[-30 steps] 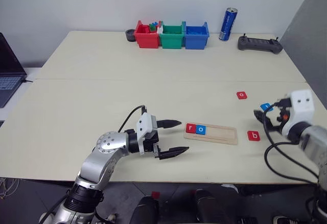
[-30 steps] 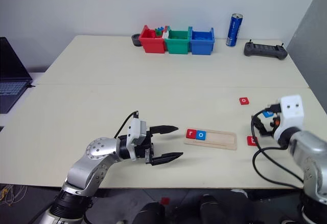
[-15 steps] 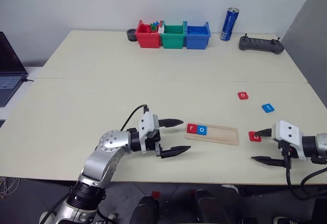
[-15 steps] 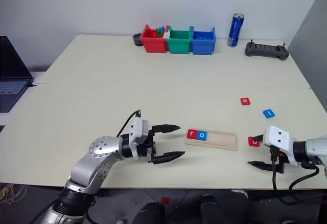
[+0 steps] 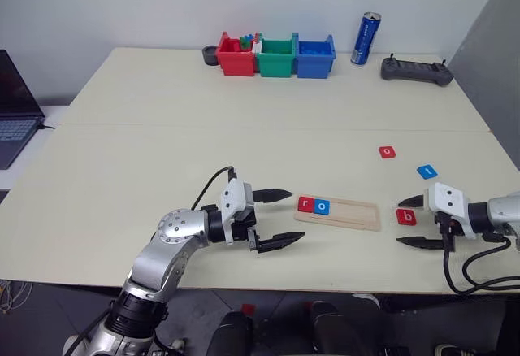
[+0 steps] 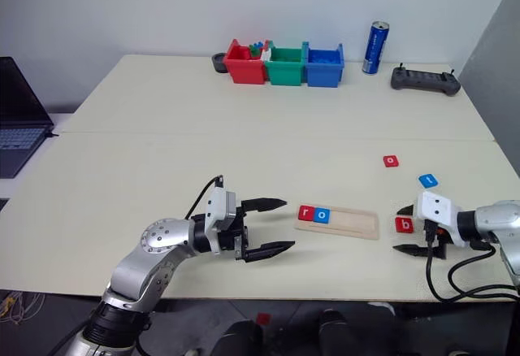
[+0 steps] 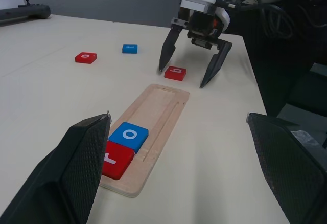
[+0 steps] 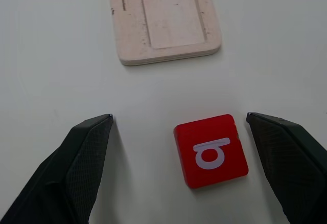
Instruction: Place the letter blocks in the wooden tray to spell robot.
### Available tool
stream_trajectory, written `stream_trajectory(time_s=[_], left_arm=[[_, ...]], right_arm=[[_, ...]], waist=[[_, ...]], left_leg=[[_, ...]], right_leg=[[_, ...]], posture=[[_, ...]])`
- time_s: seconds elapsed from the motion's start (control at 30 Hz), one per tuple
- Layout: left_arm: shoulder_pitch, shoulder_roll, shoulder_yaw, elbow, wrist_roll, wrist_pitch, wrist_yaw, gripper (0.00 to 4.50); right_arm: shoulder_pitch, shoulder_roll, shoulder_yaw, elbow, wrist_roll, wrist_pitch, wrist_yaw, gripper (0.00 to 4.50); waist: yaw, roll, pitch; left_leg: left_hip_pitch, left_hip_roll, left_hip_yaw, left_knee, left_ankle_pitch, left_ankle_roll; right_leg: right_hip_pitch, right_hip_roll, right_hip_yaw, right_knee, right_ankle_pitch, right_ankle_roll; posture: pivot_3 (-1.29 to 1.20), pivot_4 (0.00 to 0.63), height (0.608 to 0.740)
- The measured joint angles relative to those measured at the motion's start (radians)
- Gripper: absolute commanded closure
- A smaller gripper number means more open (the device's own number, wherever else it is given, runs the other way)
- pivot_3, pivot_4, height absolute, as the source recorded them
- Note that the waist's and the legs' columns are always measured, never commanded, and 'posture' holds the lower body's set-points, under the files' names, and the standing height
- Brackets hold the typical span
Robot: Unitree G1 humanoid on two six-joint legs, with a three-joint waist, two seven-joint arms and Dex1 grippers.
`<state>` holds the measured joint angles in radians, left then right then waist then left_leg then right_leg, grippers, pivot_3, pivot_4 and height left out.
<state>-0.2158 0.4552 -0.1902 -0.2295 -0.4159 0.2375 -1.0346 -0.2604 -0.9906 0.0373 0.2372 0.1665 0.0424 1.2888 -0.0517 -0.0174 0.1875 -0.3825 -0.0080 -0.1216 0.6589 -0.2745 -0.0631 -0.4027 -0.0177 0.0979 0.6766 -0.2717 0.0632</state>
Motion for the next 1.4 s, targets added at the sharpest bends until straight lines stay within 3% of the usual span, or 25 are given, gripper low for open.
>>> stream_trajectory(time_s=[0.2, 0.23, 0.3, 0.53, 0.8, 1.13, 1.4], left_arm=[[0.016, 0.003, 0.0, -0.01, 0.0, 0.0, -0.002, 0.0], [0.016, 0.003, 0.0, -0.01, 0.0, 0.0, -0.002, 0.0], [0.016, 0.003, 0.0, -0.012, 0.0, 0.0, -0.002, 0.0], [0.015, 0.003, 0.0, -0.035, 0.0, 0.017, 0.001, 0.0], [0.013, 0.003, 0.0, -0.035, 0.0, 0.022, 0.006, 0.0], [0.013, 0.021, 0.024, -0.035, -0.001, 0.016, 0.005, 0.0], [0.014, 0.022, 0.025, -0.034, 0.0, 0.014, 0.017, 0.0]], right_arm=[[-0.045, 0.004, 0.019, 0.07, -0.009, 0.003, 0.022, 0.04], [-0.047, 0.004, 0.019, 0.075, -0.009, 0.003, 0.025, 0.2], [-0.052, 0.004, 0.022, 0.089, -0.009, -0.002, 0.036, 0.64], [-0.053, -0.008, 0.024, 0.112, -0.011, -0.02, 0.063, 3.02], [-0.077, 0.002, 0.024, 0.064, -0.017, 0.048, 0.045, 3.04], [-0.147, 0.152, 0.07, -0.227, 0.011, 0.268, -0.043, 3.04], [-0.154, 0.216, 0.151, -0.261, -0.033, 0.298, -0.114, 3.04]], waist=[[0.002, 0.0, 0.0], [0.002, 0.0, 0.0], [0.002, 0.0, 0.0], [0.002, 0.0, 0.0], [-0.001, 0.0, 0.0], [0.002, 0.0, 0.0], [0.003, 0.0, 0.0]], left_leg=[[0.0, 0.0, 0.0, 0.0, 0.0, 0.0], [0.0, 0.0, 0.0, 0.0, 0.0, 0.0], [0.0, 0.0, 0.0, 0.0, 0.0, 0.0], [0.001, 0.0, 0.0, 0.001, 0.0, 0.0], [0.001, 0.0, -0.001, 0.001, 0.0, 0.0], [0.0, 0.0, -0.002, 0.001, 0.0, 0.0], [0.0, 0.0, -0.002, 0.001, 0.0, 0.0]], right_leg=[[0.0, 0.0, 0.0, 0.0, 0.0, 0.0], [0.0, 0.0, 0.0, 0.0, 0.0, 0.0], [0.0, 0.0, -0.001, 0.0, 0.0, 0.0], [0.001, 0.0, -0.001, 0.0, 0.0, 0.0], [0.001, 0.0, -0.001, 0.001, 0.0, 0.0], [0.001, 0.0, -0.002, 0.001, 0.0, 0.0], [0.0, -0.001, -0.001, 0.002, 0.0, 0.0]], posture=[[0.0, 0.15, 0.74], [0.0, 0.15, 0.74], [0.0, 0.15, 0.74], [0.0, 0.15, 0.74], [0.0, 0.15, 0.74], [0.0, 0.15, 0.74], [0.0, 0.15, 0.74]])
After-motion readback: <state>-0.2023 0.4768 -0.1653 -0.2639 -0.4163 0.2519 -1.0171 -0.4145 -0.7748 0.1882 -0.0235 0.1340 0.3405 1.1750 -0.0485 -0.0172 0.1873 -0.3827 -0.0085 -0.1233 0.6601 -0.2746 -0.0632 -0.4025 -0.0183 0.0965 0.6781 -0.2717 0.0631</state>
